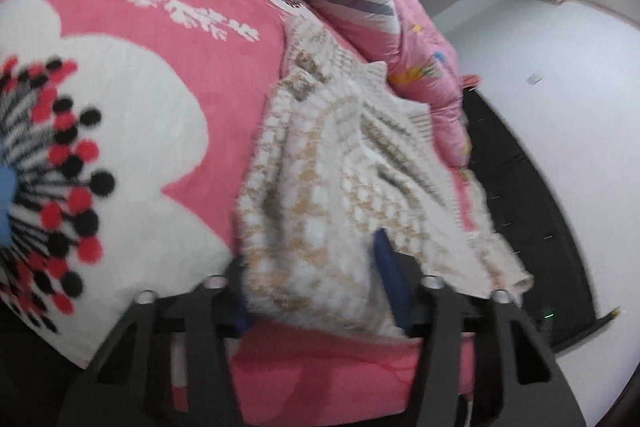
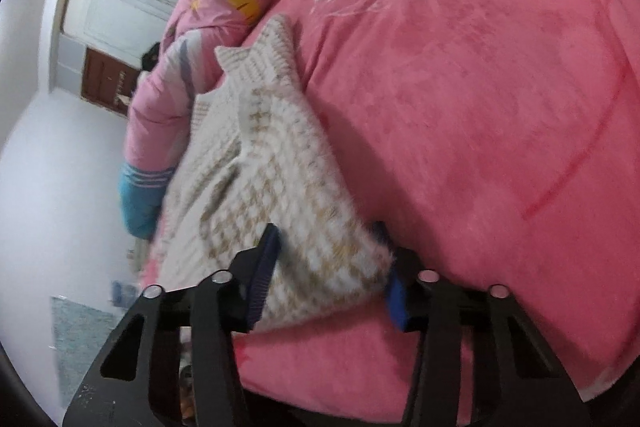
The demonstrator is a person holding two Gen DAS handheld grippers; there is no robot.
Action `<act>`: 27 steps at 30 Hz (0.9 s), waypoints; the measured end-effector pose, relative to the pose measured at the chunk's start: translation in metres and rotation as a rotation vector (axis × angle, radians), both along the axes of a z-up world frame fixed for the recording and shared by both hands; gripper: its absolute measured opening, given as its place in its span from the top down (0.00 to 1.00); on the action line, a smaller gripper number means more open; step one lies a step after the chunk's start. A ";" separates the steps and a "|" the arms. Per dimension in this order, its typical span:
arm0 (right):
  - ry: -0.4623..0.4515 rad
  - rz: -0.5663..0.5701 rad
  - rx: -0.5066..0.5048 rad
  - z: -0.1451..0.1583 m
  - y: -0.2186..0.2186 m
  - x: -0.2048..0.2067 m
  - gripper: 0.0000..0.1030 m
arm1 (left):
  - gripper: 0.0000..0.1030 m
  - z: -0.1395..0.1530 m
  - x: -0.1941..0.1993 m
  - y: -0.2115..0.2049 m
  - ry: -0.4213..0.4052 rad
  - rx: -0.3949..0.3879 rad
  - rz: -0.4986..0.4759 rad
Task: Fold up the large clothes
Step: 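Open both tools to release the folded hem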
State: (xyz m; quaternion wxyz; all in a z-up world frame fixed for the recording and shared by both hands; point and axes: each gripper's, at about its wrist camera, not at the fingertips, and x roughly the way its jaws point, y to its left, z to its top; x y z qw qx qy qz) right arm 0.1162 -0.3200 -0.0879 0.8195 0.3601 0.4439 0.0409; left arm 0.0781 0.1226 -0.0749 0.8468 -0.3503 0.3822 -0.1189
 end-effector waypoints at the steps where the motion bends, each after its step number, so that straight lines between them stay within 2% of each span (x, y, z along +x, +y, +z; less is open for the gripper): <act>1: 0.001 0.007 -0.035 0.003 0.003 0.002 0.71 | 0.67 0.005 0.001 -0.003 -0.005 0.042 -0.003; 2: -0.007 0.018 -0.082 0.011 0.007 0.005 0.78 | 0.79 0.011 0.002 -0.007 -0.018 0.093 -0.011; 4: -0.066 0.026 -0.158 0.039 0.014 0.001 0.84 | 0.85 0.027 -0.001 -0.016 -0.053 0.202 -0.018; 6: -0.127 0.034 -0.176 0.065 0.017 -0.007 0.87 | 0.89 0.054 -0.008 -0.024 -0.118 0.289 -0.013; 10: -0.193 0.037 -0.182 0.095 0.015 -0.033 0.89 | 0.90 0.093 -0.026 -0.023 -0.186 0.326 -0.015; 12: -0.185 0.032 -0.158 0.089 0.007 -0.044 0.89 | 0.90 0.095 -0.033 -0.014 -0.190 0.301 -0.024; 14: -0.140 0.035 -0.144 0.065 0.002 -0.046 0.89 | 0.89 0.081 -0.034 -0.008 -0.154 0.268 -0.046; 16: -0.045 0.058 -0.143 0.027 -0.001 -0.037 0.83 | 0.85 0.052 -0.026 -0.006 -0.083 0.251 -0.070; 17: 0.017 0.057 -0.170 0.010 0.001 -0.030 0.79 | 0.80 0.033 -0.022 -0.004 -0.034 0.239 -0.081; 18: 0.047 0.056 -0.169 0.000 -0.002 -0.028 0.68 | 0.68 0.021 -0.020 0.000 0.002 0.233 -0.078; 19: 0.029 0.051 -0.112 -0.004 -0.010 -0.031 0.68 | 0.63 0.006 -0.021 0.012 0.043 0.214 -0.048; 20: 0.021 0.039 -0.080 -0.001 -0.015 -0.034 0.67 | 0.61 0.002 -0.024 0.022 0.047 0.180 -0.029; 21: 0.015 0.017 -0.079 0.006 -0.022 -0.038 0.58 | 0.58 0.003 -0.030 0.034 0.035 0.125 -0.013; 22: 0.003 0.004 -0.104 0.014 -0.025 -0.041 0.54 | 0.54 0.007 -0.036 0.042 0.020 0.110 0.007; 23: -0.018 -0.024 -0.180 0.030 -0.028 -0.047 0.46 | 0.52 0.015 -0.043 0.050 -0.010 0.135 0.050; 25: -0.039 -0.079 -0.322 0.053 -0.030 -0.055 0.45 | 0.52 0.033 -0.053 0.059 -0.064 0.215 0.115; 27: -0.071 -0.112 -0.397 0.071 -0.028 -0.059 0.44 | 0.52 0.054 -0.056 0.063 -0.114 0.257 0.139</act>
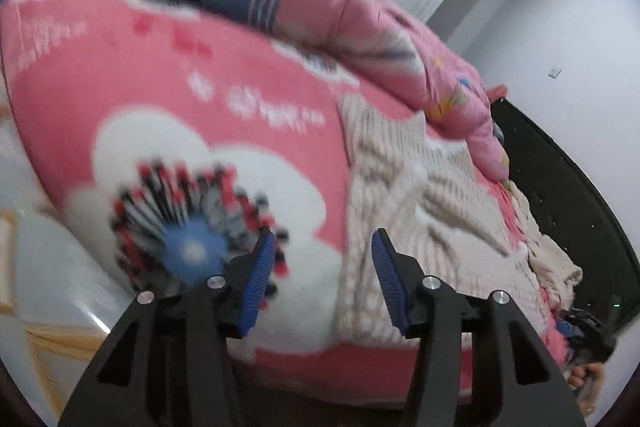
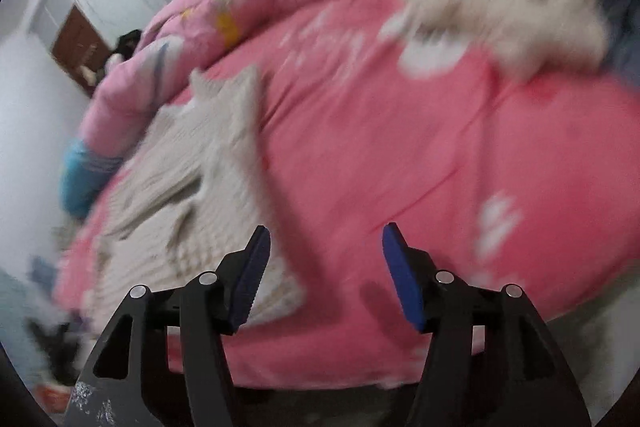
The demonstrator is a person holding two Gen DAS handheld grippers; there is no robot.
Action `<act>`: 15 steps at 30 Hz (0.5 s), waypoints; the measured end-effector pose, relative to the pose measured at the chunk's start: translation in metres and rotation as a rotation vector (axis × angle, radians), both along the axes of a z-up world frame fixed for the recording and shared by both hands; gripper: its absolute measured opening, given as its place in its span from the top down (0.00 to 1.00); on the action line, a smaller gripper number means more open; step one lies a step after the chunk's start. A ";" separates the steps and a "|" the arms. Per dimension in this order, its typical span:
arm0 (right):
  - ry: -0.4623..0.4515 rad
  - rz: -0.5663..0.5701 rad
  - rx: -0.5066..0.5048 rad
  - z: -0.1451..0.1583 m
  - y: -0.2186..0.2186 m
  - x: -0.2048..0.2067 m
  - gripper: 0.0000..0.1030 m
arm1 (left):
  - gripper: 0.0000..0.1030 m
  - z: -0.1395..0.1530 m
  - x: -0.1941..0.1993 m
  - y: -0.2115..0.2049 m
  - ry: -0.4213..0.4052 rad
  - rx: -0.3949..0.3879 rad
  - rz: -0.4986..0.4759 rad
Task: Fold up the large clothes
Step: 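Open both tools to release the folded hem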
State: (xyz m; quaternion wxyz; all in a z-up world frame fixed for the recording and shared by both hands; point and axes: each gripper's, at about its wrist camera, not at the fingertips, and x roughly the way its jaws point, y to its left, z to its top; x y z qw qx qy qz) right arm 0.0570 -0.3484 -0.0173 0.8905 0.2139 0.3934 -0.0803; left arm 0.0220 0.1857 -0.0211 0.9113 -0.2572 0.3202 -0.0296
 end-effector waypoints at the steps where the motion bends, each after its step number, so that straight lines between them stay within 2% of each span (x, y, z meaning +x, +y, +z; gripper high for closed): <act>1: -0.027 0.005 -0.018 0.008 0.005 -0.001 0.44 | 0.53 0.008 -0.001 -0.004 -0.025 0.015 -0.009; 3: -0.070 0.091 -0.035 0.019 0.032 0.007 0.44 | 0.53 0.026 0.001 -0.022 -0.088 0.043 -0.081; 4: -0.078 0.164 -0.052 0.019 0.053 0.015 0.45 | 0.53 0.034 0.005 -0.042 -0.116 0.054 -0.159; 6: -0.070 0.303 -0.083 0.013 0.093 0.032 0.47 | 0.53 0.034 0.017 -0.079 -0.113 0.068 -0.284; 8: -0.040 0.415 -0.108 -0.003 0.128 0.048 0.52 | 0.53 0.023 0.031 -0.115 -0.062 0.104 -0.374; 10: 0.068 0.475 -0.141 -0.038 0.152 0.069 0.57 | 0.53 0.000 0.046 -0.145 0.014 0.183 -0.408; 12: 0.173 0.470 -0.172 -0.080 0.150 0.086 0.57 | 0.53 -0.038 0.067 -0.153 0.139 0.270 -0.370; 13: 0.170 0.477 -0.132 -0.088 0.144 0.090 0.57 | 0.53 -0.047 0.072 -0.148 0.153 0.236 -0.373; 14: 0.165 0.480 -0.115 -0.084 0.140 0.090 0.57 | 0.55 -0.047 0.071 -0.140 0.130 0.177 -0.368; 15: 0.166 0.479 -0.112 -0.077 0.138 0.090 0.60 | 0.56 -0.042 0.070 -0.135 0.120 0.157 -0.370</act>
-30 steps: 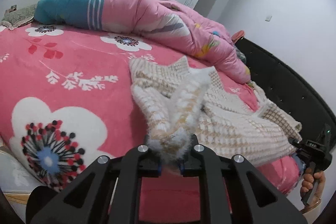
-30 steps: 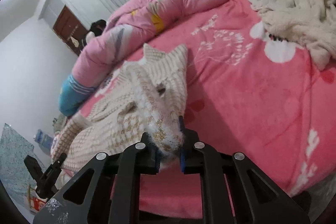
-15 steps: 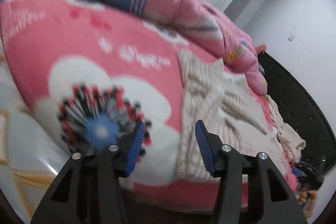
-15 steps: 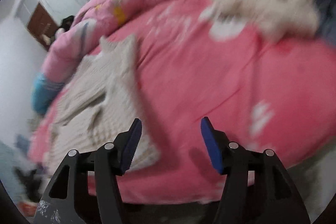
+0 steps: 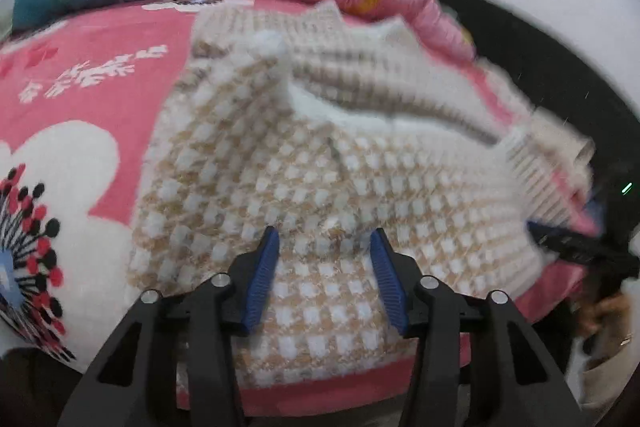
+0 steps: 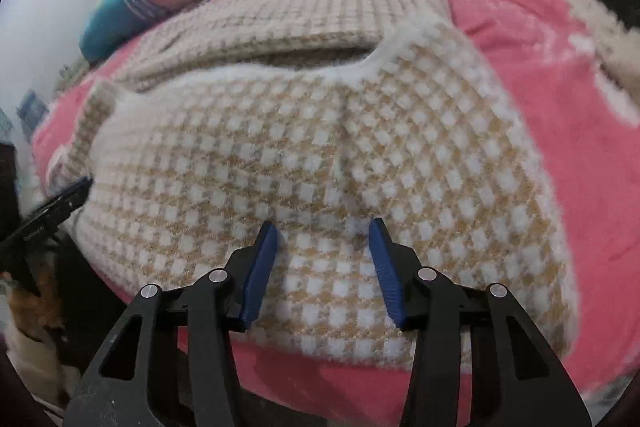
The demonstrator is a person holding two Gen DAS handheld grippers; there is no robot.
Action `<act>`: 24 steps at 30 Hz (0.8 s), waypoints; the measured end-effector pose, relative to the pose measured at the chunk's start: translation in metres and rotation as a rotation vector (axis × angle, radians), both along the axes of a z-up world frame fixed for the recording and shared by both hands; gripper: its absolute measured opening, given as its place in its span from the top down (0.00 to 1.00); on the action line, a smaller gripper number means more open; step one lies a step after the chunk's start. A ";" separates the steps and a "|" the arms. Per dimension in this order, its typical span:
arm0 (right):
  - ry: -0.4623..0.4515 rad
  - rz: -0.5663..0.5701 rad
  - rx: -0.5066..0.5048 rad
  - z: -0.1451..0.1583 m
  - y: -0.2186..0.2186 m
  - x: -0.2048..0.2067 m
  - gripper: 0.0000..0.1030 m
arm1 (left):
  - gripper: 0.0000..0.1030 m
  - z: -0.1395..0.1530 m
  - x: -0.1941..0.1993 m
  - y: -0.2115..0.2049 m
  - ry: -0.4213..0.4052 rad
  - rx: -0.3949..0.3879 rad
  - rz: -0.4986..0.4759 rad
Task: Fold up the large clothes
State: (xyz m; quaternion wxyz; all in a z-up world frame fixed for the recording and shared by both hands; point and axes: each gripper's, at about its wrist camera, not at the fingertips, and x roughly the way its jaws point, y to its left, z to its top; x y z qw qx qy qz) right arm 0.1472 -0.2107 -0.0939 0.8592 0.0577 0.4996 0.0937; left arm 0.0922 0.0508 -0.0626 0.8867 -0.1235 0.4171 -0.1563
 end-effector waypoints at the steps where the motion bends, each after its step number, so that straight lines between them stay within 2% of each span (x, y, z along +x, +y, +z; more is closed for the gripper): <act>1: -0.009 -0.014 -0.017 0.012 -0.002 0.000 0.64 | 0.56 0.006 0.000 0.002 -0.001 0.004 -0.004; 3: -0.038 0.003 0.012 0.026 -0.010 0.002 0.64 | 0.57 0.016 -0.002 0.006 -0.030 0.007 -0.018; 5: -0.053 0.034 0.069 0.034 -0.009 0.009 0.64 | 0.57 0.027 -0.006 0.008 -0.071 -0.033 -0.062; 6: -0.051 0.043 0.074 0.033 -0.006 0.015 0.64 | 0.57 0.031 -0.003 0.004 -0.082 -0.060 -0.090; 8: -0.043 0.035 0.027 0.027 0.004 0.028 0.63 | 0.55 0.031 0.009 -0.003 -0.061 -0.047 -0.108; 9: -0.037 0.026 0.007 0.024 0.006 0.031 0.58 | 0.50 0.028 0.013 -0.011 -0.039 -0.038 -0.116; 11: -0.039 0.023 -0.007 0.020 0.012 0.038 0.45 | 0.49 0.021 0.023 -0.024 -0.002 -0.006 -0.111; 14: -0.018 0.036 -0.002 0.010 0.017 0.050 0.44 | 0.49 0.014 0.031 -0.034 -0.009 0.027 -0.103; 16: -0.009 0.043 0.009 0.006 0.019 0.054 0.60 | 0.52 0.012 0.031 -0.039 -0.029 0.057 -0.088; 18: -0.020 0.033 -0.012 0.009 0.022 0.050 0.97 | 0.75 0.013 0.029 -0.042 -0.048 0.111 -0.077; 21: -0.084 0.022 -0.038 0.029 0.026 0.034 0.98 | 0.95 0.018 0.025 -0.047 -0.086 0.183 -0.068; 24: -0.173 -0.001 -0.042 0.056 0.025 0.020 0.98 | 0.96 0.037 0.018 -0.047 -0.162 0.213 -0.056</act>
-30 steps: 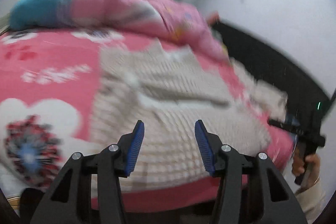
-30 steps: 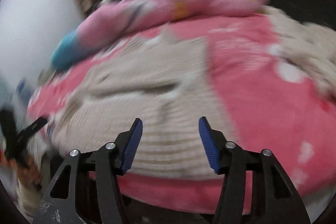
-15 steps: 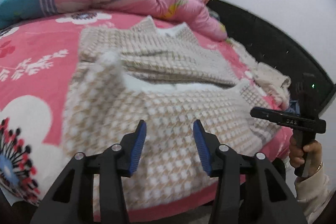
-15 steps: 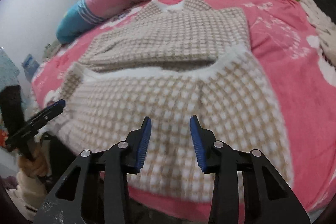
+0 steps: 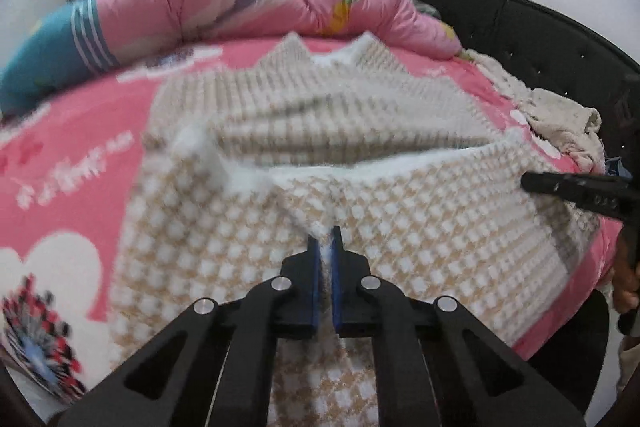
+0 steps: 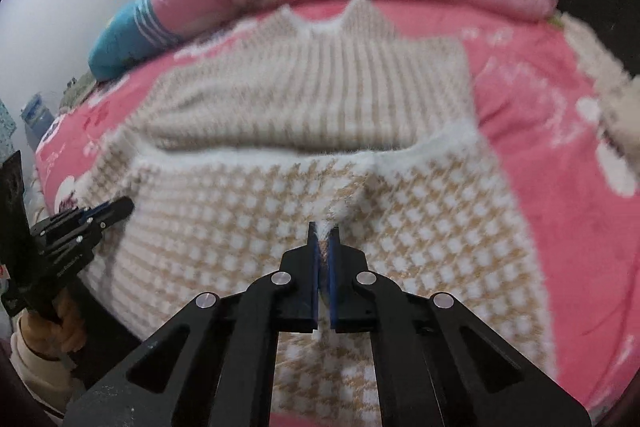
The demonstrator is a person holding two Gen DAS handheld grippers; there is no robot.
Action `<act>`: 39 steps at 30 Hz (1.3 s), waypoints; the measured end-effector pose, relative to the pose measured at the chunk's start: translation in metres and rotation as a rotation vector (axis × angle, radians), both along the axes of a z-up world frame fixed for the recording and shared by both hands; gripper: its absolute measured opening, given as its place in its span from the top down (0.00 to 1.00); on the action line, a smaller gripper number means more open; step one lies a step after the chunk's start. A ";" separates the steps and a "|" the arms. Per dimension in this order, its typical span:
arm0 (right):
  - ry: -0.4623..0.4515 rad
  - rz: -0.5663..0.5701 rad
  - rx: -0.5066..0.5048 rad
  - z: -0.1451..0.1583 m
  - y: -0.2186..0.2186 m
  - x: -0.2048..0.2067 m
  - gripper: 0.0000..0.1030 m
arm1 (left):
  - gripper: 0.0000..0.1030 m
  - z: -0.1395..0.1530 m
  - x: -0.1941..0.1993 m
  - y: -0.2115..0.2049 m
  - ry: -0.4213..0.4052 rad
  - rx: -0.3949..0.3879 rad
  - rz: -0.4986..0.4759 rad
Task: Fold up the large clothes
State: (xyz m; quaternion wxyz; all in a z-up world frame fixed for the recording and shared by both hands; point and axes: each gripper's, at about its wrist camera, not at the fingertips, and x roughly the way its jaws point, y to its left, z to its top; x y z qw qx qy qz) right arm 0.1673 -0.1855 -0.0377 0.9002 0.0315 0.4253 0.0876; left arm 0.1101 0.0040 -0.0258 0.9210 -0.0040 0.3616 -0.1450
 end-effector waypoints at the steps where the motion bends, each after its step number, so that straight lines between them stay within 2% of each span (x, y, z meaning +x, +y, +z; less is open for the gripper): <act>1: -0.034 -0.007 0.007 0.010 -0.001 -0.001 0.98 | 0.96 0.005 0.001 0.001 -0.019 0.001 0.004; 4: -0.067 -0.021 -0.006 0.011 0.001 0.006 0.98 | 0.96 0.015 0.007 0.004 -0.062 0.000 0.018; 7: 0.016 -0.024 -0.034 -0.029 0.002 0.031 0.98 | 0.91 -0.007 0.028 0.001 0.008 0.022 0.025; 8: 0.052 -0.013 -0.020 -0.044 0.002 0.038 0.97 | 0.86 -0.021 0.035 0.000 0.044 0.031 0.034; 9: 0.079 -0.001 -0.004 -0.057 0.002 0.043 0.96 | 0.83 -0.032 0.039 0.003 0.076 0.014 0.033; 10: 0.075 0.004 -0.003 -0.065 0.001 0.044 0.96 | 0.83 -0.034 0.038 0.006 0.074 -0.009 0.033; 12: 0.060 0.008 0.004 -0.056 -0.001 0.041 0.96 | 0.81 -0.027 0.035 0.015 0.078 -0.061 0.027; 14: 0.053 0.006 0.002 -0.045 -0.006 0.033 0.86 | 0.74 -0.013 0.028 0.030 0.043 -0.126 0.027; 15: 0.039 -0.002 0.002 -0.037 -0.012 0.027 0.76 | 0.72 -0.005 0.024 0.040 0.011 -0.148 0.037; 16: 0.011 -0.009 0.008 -0.029 -0.017 0.021 0.71 | 0.72 -0.002 0.023 0.048 -0.004 -0.155 0.051; 18: -0.020 -0.035 -0.006 -0.018 -0.025 0.017 0.71 | 0.72 -0.001 0.028 0.061 -0.001 -0.123 0.107; 20: -0.008 -0.071 -0.040 -0.020 -0.036 0.025 0.71 | 0.72 -0.014 0.040 0.073 0.069 -0.054 0.170; 22: 0.056 -0.118 -0.097 -0.042 -0.047 0.045 0.73 | 0.78 -0.031 0.049 0.086 0.133 -0.092 0.187; 23: 0.092 -0.118 -0.070 -0.054 -0.053 0.053 0.84 | 0.79 -0.034 0.049 0.090 0.134 -0.121 0.192; 25: 0.120 -0.131 0.024 -0.059 -0.065 0.062 0.87 | 0.79 -0.033 0.047 0.091 0.125 -0.119 0.193; 27: 0.133 -0.150 0.033 -0.050 -0.070 0.060 0.94 | 0.79 -0.033 0.045 0.090 0.120 -0.103 0.196; 30: 0.135 -0.169 0.072 -0.035 -0.077 0.052 0.94 | 0.79 -0.037 0.045 0.095 0.115 -0.120 0.193; 31: 0.108 -0.175 0.046 -0.028 -0.076 0.050 0.89 | 0.79 -0.037 0.044 0.096 0.117 -0.130 0.194; 33: 0.083 -0.178 -0.008 -0.023 -0.075 0.054 0.86 | 0.79 -0.038 0.043 0.098 0.116 -0.138 0.192; 37: 0.171 -0.164 -0.022 -0.054 -0.085 0.078 0.92 | 0.79 -0.039 0.044 0.094 0.105 -0.139 0.182; 39: 0.174 -0.181 0.002 -0.050 -0.086 0.080 0.92 | 0.79 -0.039 0.043 0.096 0.107 -0.149 0.181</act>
